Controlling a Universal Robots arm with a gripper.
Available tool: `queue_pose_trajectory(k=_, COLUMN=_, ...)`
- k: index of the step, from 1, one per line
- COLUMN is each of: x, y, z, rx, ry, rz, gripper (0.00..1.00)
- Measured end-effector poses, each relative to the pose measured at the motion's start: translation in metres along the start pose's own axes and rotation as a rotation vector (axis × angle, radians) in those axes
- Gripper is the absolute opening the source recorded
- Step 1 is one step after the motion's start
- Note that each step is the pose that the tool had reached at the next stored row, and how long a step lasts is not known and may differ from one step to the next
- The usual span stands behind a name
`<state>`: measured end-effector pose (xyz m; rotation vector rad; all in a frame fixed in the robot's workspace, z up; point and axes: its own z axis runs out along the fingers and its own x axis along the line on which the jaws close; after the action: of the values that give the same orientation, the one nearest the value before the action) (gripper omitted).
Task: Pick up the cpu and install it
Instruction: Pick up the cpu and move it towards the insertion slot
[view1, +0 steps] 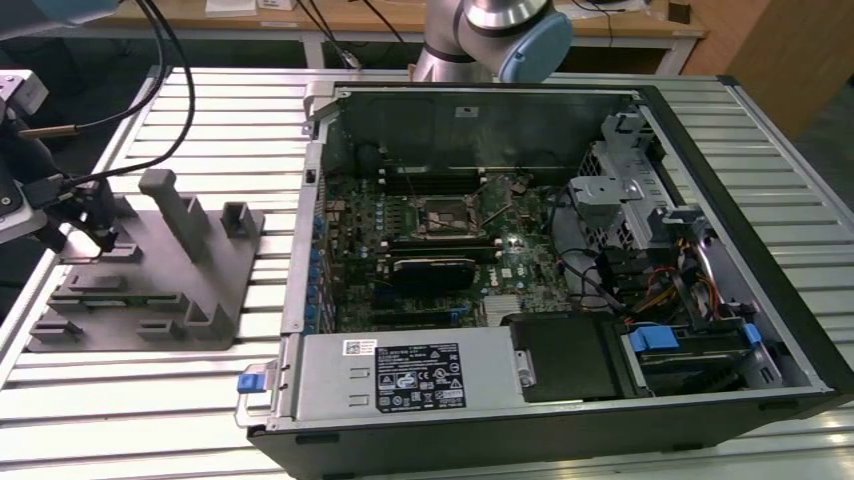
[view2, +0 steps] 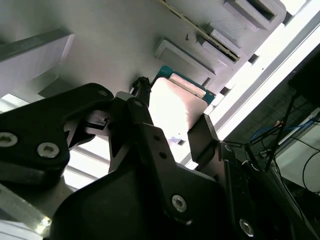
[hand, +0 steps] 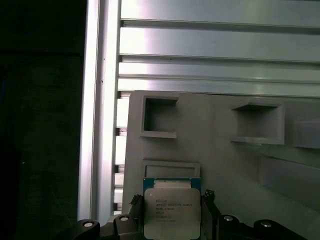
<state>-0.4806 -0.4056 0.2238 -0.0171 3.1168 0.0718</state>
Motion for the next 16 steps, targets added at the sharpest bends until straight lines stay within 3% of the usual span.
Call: queue_pose_trajectory(k=16, x=-0.0002, y=0.0003, z=-0.0066, rx=0.0, ry=0.0, rz=0.0, gripper=0.55)
